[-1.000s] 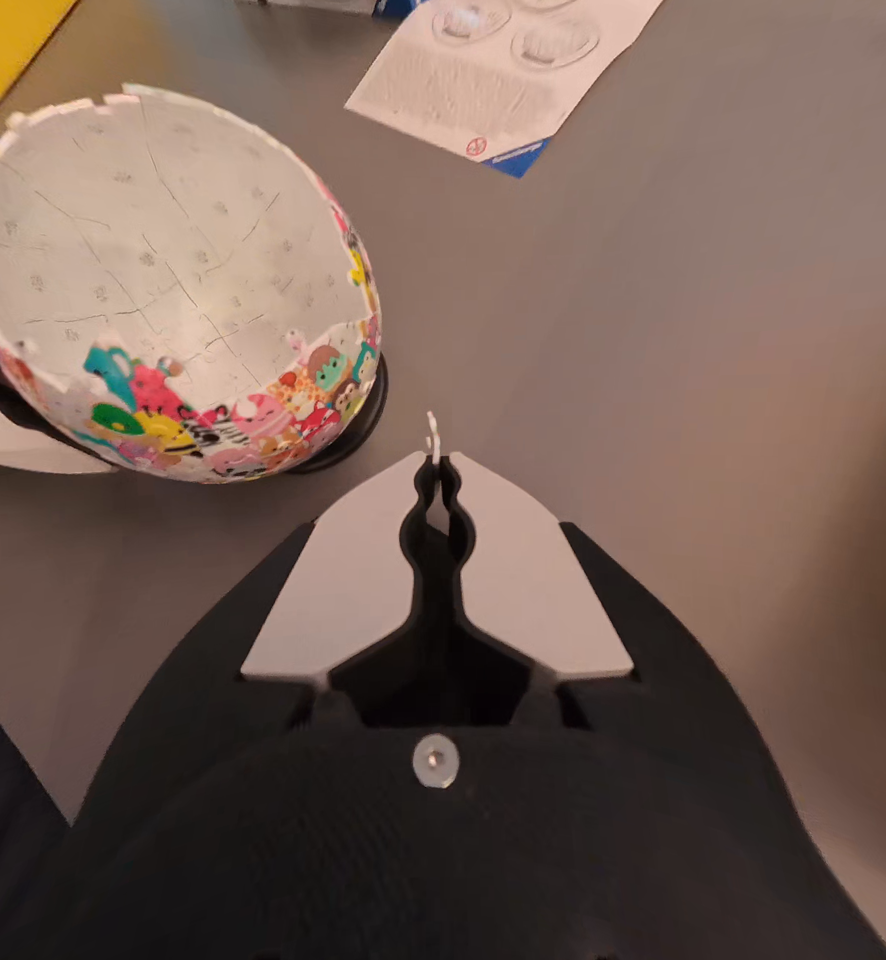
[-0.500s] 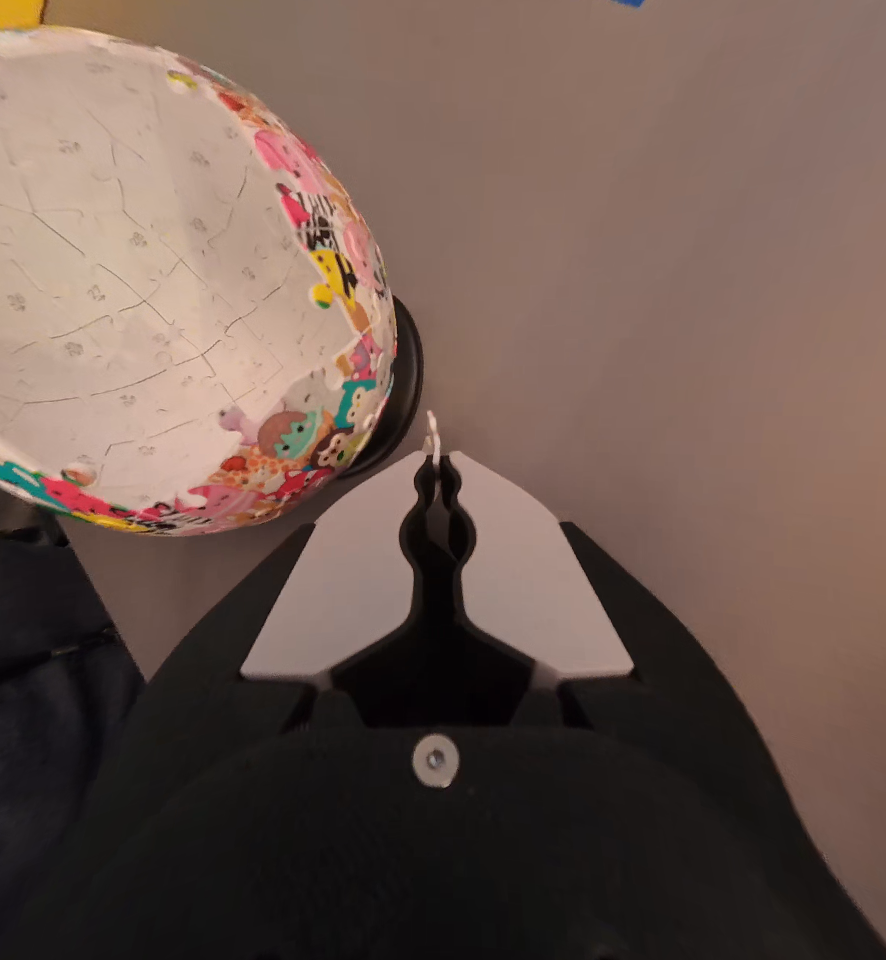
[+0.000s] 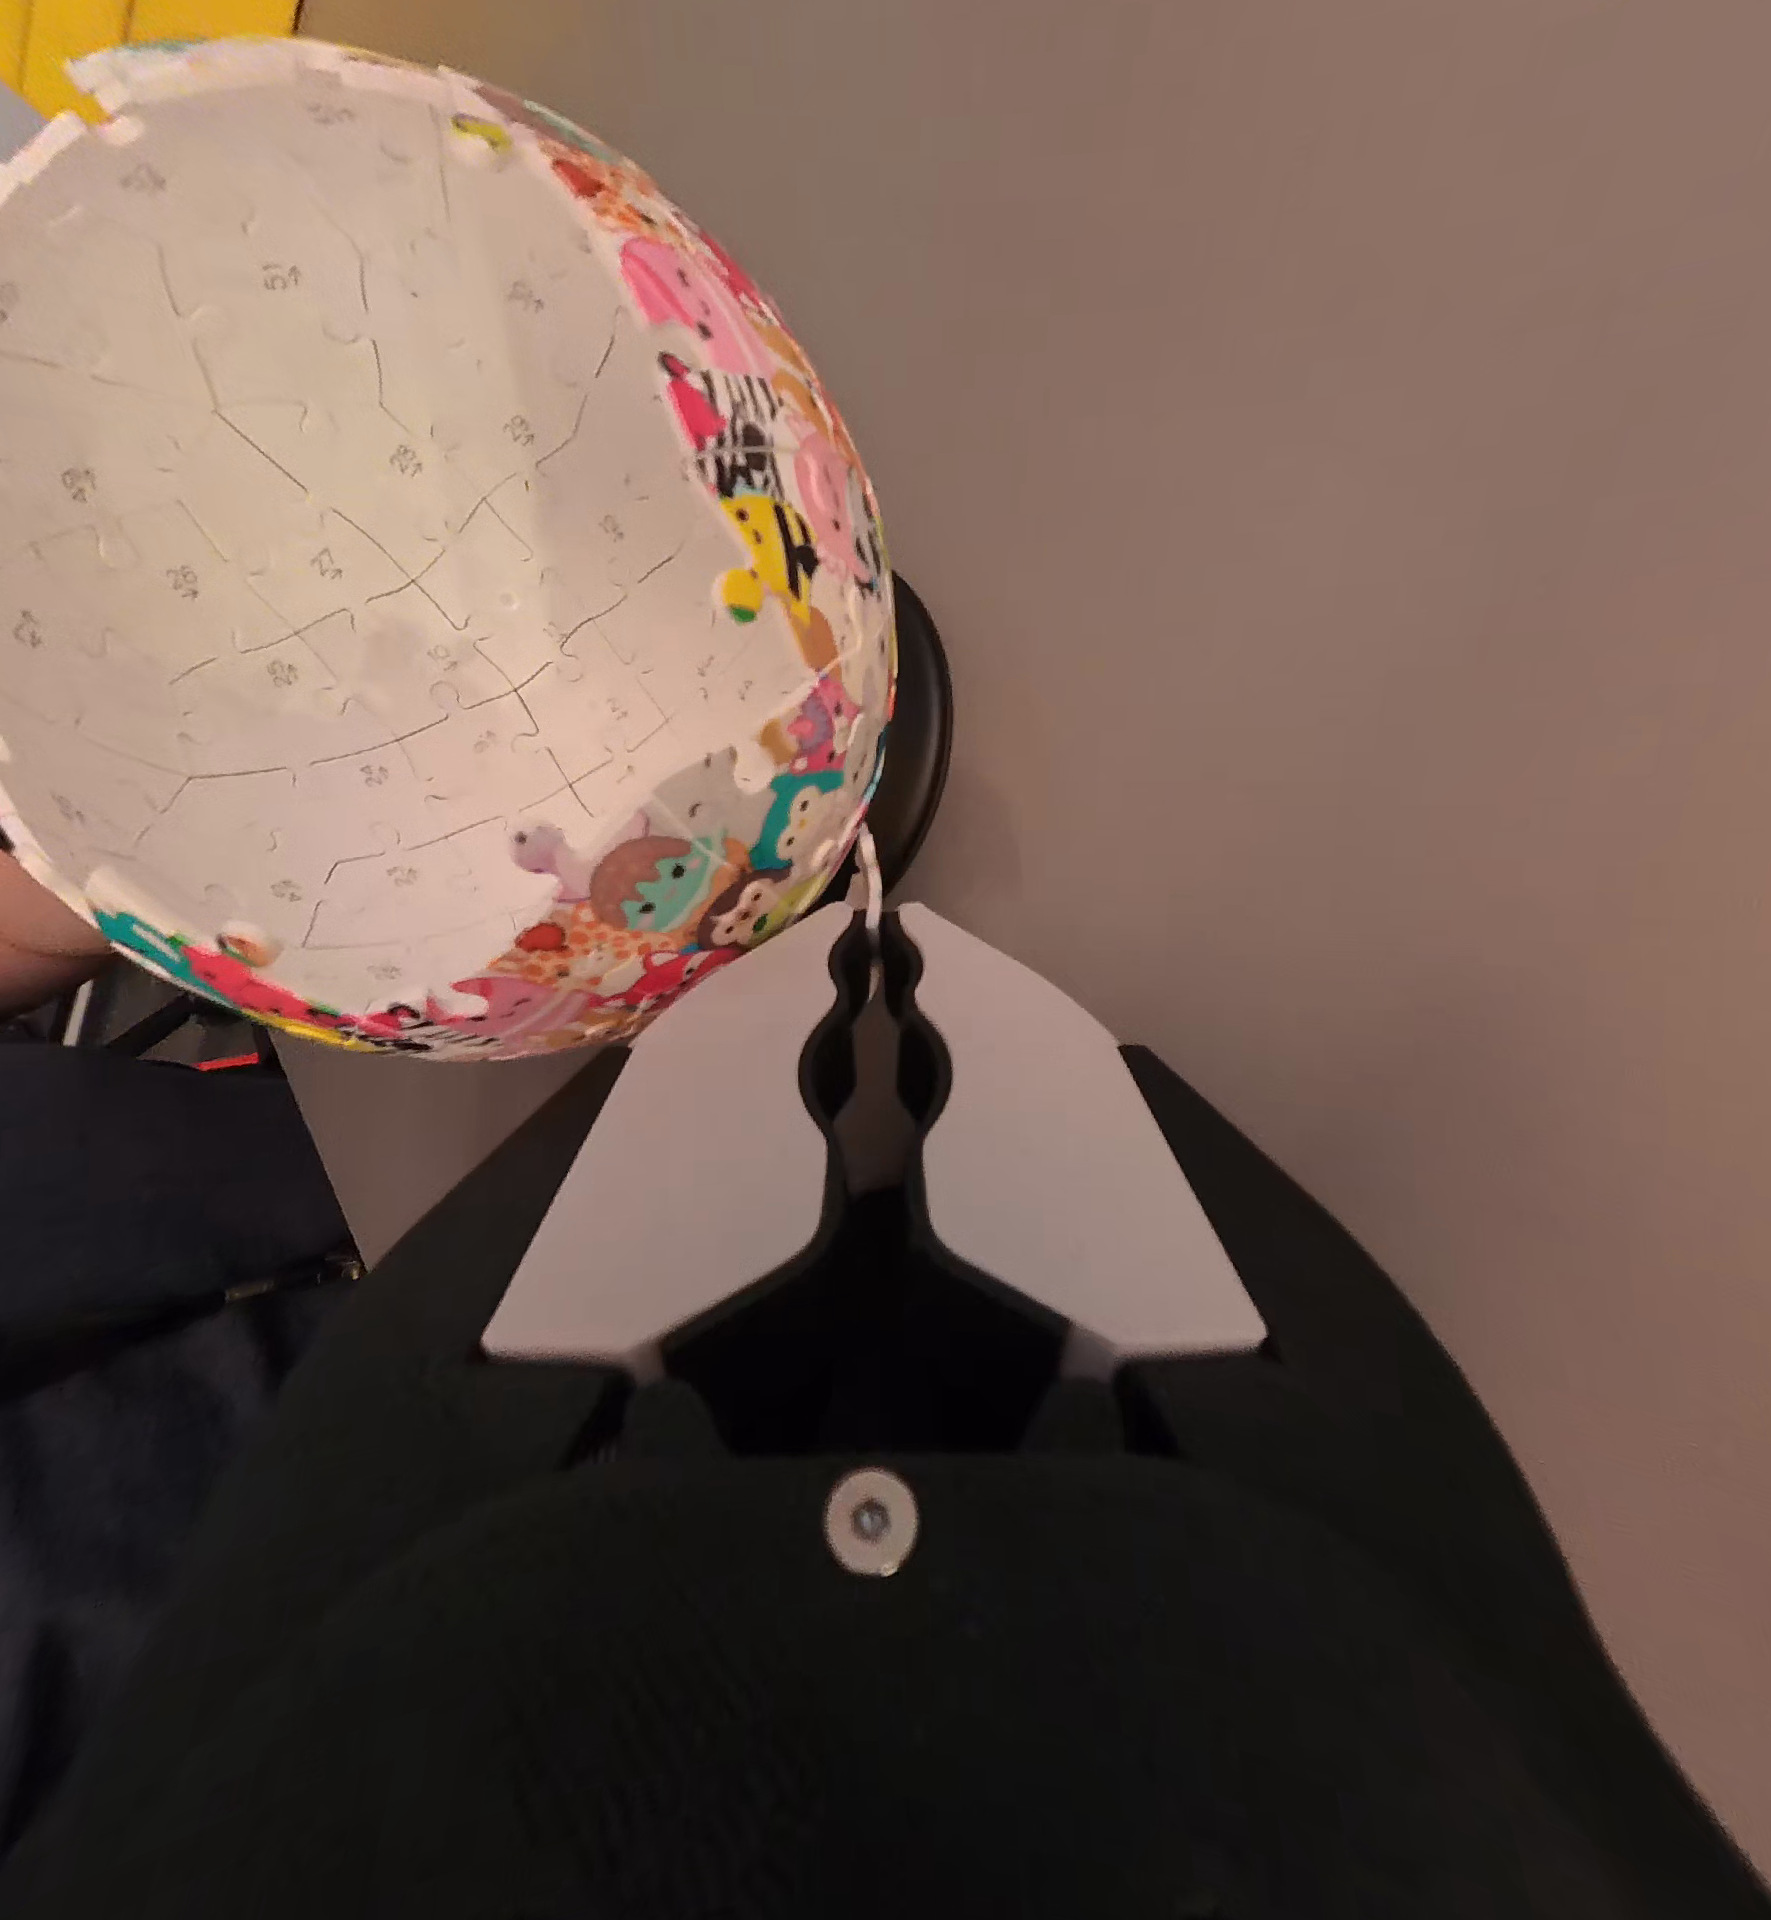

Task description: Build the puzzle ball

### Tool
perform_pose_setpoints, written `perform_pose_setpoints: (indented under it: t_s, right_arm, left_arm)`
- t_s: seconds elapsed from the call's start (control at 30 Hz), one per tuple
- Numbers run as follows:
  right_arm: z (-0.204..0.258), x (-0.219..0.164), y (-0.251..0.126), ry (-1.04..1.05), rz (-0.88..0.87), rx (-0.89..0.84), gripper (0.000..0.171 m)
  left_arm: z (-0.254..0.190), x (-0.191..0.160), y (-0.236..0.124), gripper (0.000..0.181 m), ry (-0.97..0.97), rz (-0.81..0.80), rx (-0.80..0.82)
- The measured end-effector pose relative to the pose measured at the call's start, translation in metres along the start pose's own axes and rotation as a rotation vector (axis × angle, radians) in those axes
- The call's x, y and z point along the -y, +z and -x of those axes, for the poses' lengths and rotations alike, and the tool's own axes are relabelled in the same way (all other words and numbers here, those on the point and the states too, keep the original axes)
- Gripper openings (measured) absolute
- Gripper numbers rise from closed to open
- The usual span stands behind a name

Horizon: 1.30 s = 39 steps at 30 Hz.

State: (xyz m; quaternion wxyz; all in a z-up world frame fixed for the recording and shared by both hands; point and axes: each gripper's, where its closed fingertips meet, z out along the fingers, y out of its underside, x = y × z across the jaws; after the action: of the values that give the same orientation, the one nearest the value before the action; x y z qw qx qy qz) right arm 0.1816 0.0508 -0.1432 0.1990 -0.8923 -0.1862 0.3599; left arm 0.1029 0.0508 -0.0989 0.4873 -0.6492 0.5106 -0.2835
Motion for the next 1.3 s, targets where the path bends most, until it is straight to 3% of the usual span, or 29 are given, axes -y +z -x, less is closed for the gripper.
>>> perform_pose_setpoints:
  t_s: [0.03, 0.57, 0.93, 1.3]
  right_arm:
    - [0.004, 0.002, 0.004, -0.005, 0.007, 0.007, 0.003]
    - [0.095, 0.034, 0.107, -0.148, 0.161, 0.116, 0.003]
    - [0.108, 0.036, 0.072, -0.323, 0.001, -0.002, 0.003]
    - [0.118, 0.041, 0.068, -0.405, -0.034, -0.040, 0.003]
  left_arm:
    - [0.002, -0.002, -0.005, 0.109, -0.002, 0.003, 0.007]
    - [0.048, -0.054, -0.131, 0.108, -0.086, 0.030, 0.108]
    - [0.049, -0.058, -0.134, 0.111, -0.005, 0.058, 0.051]
    - [0.052, -0.054, -0.134, 0.108, -0.002, 0.070, 0.040]
